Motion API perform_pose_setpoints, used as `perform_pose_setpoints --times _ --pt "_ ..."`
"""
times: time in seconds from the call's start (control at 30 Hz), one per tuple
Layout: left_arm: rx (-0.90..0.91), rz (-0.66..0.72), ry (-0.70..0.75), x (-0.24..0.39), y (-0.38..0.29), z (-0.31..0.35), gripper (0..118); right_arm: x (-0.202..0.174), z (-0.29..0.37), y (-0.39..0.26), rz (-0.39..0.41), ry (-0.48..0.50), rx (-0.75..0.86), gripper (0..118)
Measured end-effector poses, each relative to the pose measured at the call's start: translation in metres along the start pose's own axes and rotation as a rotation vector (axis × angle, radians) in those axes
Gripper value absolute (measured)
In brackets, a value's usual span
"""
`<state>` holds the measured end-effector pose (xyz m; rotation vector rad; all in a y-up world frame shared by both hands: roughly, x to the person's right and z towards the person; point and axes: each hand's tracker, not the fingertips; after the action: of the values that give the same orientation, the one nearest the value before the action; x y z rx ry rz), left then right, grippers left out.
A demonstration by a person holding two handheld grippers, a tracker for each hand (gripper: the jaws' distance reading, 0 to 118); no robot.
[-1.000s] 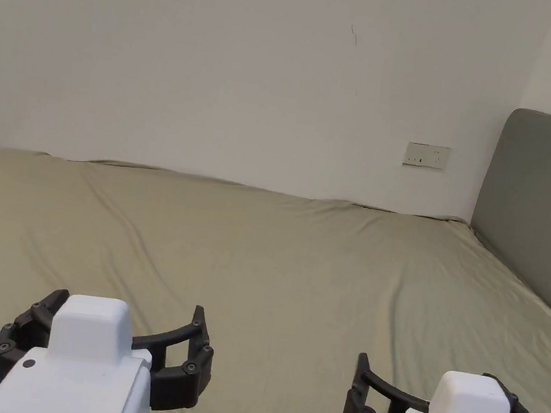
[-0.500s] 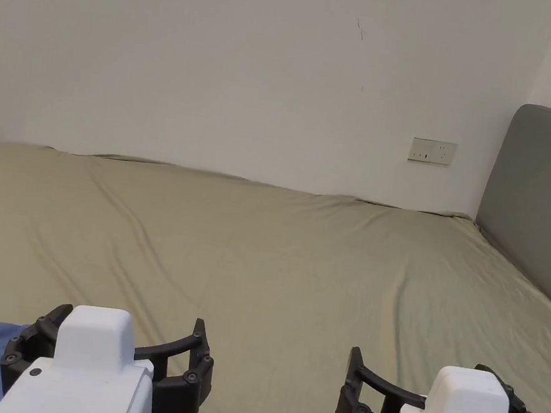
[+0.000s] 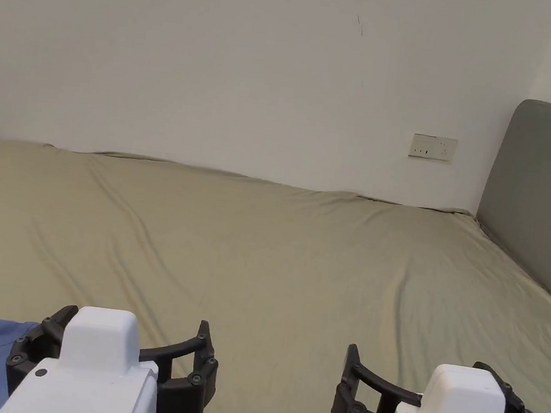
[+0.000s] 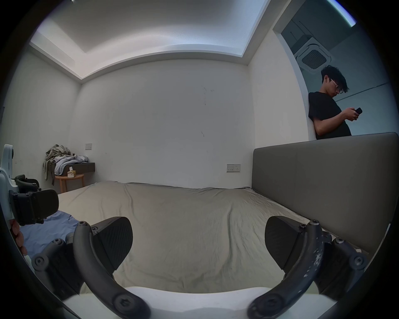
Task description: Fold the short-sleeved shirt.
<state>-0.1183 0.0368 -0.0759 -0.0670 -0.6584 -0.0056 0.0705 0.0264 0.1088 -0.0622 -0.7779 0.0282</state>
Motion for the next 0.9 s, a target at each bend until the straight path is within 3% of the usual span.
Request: perform_pose_setpoints --times 0.37,0.4,0.43,0.5,0.53,0.7,0.9 --pt "0.062 -0.052 -0.004 0.005 0.014 0.012 118 -0.001 0.011 0.014 0.039 -0.078 0.057 118" --pt "0.07 -0.053 -0.015 0.006 0.014 0.013 114 -0.001 0.013 0.015 0.041 -0.089 0.056 116" --pt "0.087 -0.047 -0.026 0.007 0.014 0.017 87 0.0 0.016 0.016 0.035 -0.084 0.054 103" --pt "0.126 -0.042 -0.045 0.008 0.014 0.023 22 0.003 0.024 0.014 0.019 -0.046 0.093 39" --pt "0.133 -0.043 -0.035 0.01 0.013 0.024 9 0.003 0.026 0.014 0.016 -0.035 0.097 17" --pt "0.098 0.002 -0.07 0.012 0.011 0.027 4 0.004 0.032 0.011 0.037 -0.045 0.083 11" --pt "0.1 -0.029 -0.057 0.014 0.013 0.027 0 0.011 0.034 0.015 -0.007 -0.093 0.084 5"
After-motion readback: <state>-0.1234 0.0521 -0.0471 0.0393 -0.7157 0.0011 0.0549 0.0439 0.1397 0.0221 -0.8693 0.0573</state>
